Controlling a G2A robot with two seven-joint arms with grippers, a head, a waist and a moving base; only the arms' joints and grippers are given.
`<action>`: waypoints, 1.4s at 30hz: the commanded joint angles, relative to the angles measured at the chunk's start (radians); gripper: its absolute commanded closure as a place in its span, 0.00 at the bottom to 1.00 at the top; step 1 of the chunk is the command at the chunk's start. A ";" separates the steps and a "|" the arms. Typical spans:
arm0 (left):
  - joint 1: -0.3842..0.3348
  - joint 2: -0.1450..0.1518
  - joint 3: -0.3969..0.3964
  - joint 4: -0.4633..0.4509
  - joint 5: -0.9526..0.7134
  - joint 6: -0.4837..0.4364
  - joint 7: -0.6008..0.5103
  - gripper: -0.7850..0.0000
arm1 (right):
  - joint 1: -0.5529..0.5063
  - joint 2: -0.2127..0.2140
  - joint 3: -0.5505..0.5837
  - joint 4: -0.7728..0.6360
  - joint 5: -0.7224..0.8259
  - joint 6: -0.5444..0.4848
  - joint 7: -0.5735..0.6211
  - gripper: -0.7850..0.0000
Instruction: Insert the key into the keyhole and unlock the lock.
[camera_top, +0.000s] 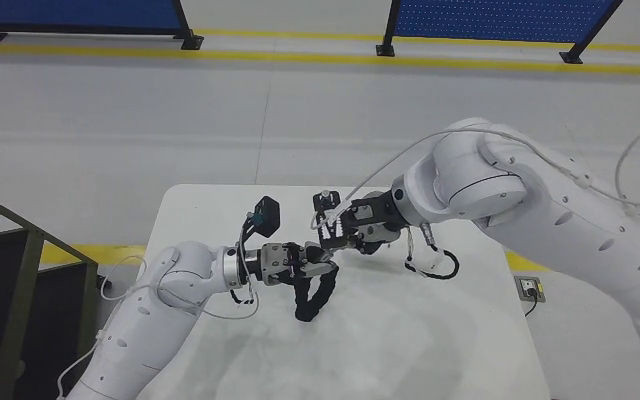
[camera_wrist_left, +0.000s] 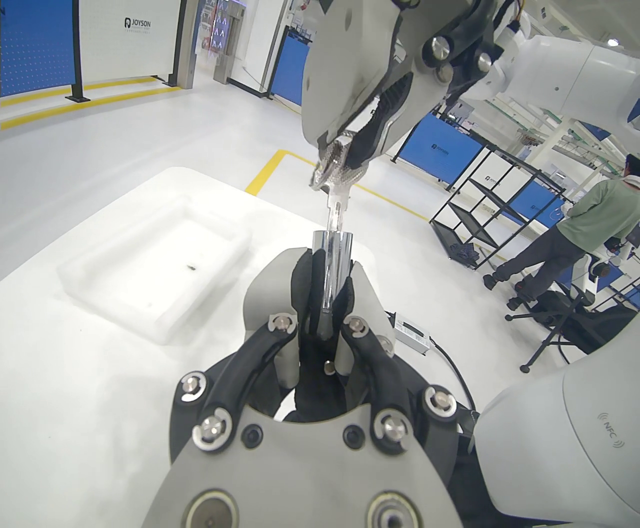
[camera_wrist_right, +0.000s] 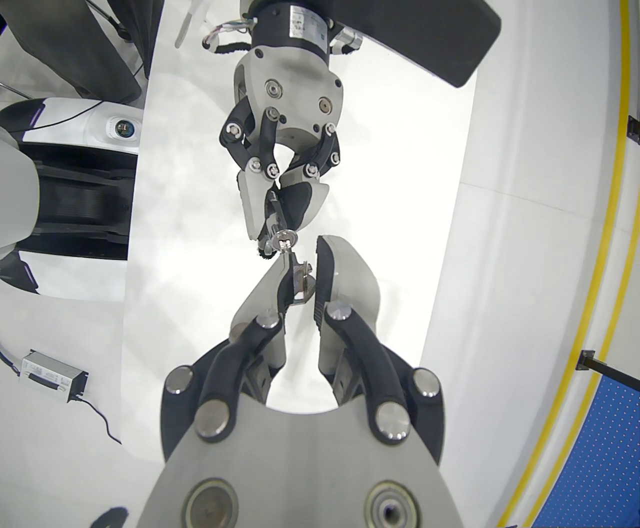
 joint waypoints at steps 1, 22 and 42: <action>-0.001 0.001 -0.001 -0.001 -0.001 0.005 -0.006 1.00 | 0.010 0.000 -0.017 0.002 0.007 -0.002 -0.002 0.94; -0.003 0.014 -0.006 -0.035 -0.019 0.039 -0.046 1.00 | 0.061 0.023 -0.097 0.012 0.006 -0.039 -0.039 0.80; -0.026 0.012 0.026 -0.021 -0.029 0.030 -0.047 1.00 | 0.033 0.028 -0.075 0.050 0.163 0.037 -0.057 1.00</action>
